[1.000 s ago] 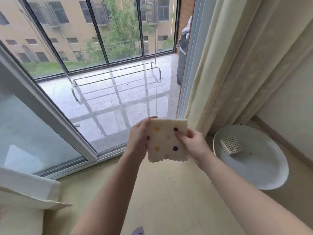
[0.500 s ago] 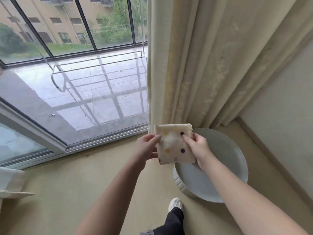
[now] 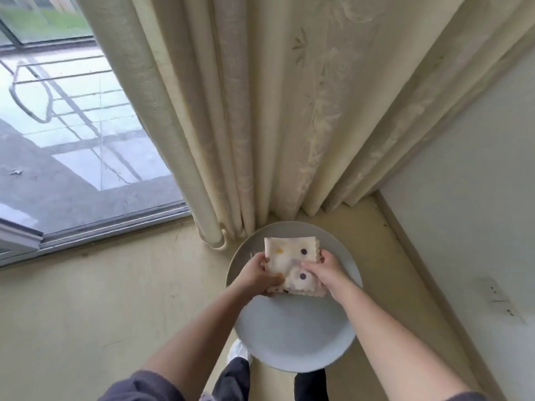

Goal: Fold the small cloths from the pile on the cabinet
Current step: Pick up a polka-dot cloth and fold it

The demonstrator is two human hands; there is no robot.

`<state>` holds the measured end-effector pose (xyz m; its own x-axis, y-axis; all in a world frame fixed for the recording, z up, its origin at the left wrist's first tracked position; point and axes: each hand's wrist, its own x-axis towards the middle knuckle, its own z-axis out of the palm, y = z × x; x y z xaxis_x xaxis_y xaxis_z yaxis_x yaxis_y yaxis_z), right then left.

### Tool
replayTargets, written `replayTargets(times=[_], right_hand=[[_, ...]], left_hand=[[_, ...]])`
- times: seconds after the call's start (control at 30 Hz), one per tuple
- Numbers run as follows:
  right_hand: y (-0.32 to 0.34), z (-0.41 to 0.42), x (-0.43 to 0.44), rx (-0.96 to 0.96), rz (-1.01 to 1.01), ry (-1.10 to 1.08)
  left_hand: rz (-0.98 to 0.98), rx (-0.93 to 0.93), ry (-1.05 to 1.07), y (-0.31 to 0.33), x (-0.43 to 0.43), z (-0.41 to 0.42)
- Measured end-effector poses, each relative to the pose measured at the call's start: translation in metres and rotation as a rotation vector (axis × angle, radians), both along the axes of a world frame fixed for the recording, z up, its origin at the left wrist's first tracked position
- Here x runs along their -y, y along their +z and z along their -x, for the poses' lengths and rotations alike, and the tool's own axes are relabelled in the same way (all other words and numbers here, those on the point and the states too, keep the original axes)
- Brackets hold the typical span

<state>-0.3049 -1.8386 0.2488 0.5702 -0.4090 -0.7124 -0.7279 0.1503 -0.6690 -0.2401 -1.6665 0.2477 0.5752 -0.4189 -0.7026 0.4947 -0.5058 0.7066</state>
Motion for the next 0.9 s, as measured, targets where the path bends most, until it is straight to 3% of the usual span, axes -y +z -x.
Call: replayTargets(times=[0.3,0.47,0.63,0.77,0.9], right_hand=[[-0.154,0.003,0.093,-0.238,0.159,0.237],[-0.245,-0.009,0.124,-0.259,0.273,0.252],[-0.298,-0.018,0.140,-0.180,0.307,0.198],[-0.286,-0.005,0.145,-0.174,0.614,0.564],[-0.284,-0.005,0.143,-0.187,0.727,1.048]], left_hand=[[-0.325,0.016,0.152,-0.152,0.100,0.040],[-0.398,0.056,0.156,-0.239,0.136,0.037],[-0.472,0.060,0.114,-0.283,0.156,0.025],[-0.528,0.109,-0.009,-0.274,0.151,0.030],[-0.537,0.300,-0.397,-0.275,0.151,0.031]])
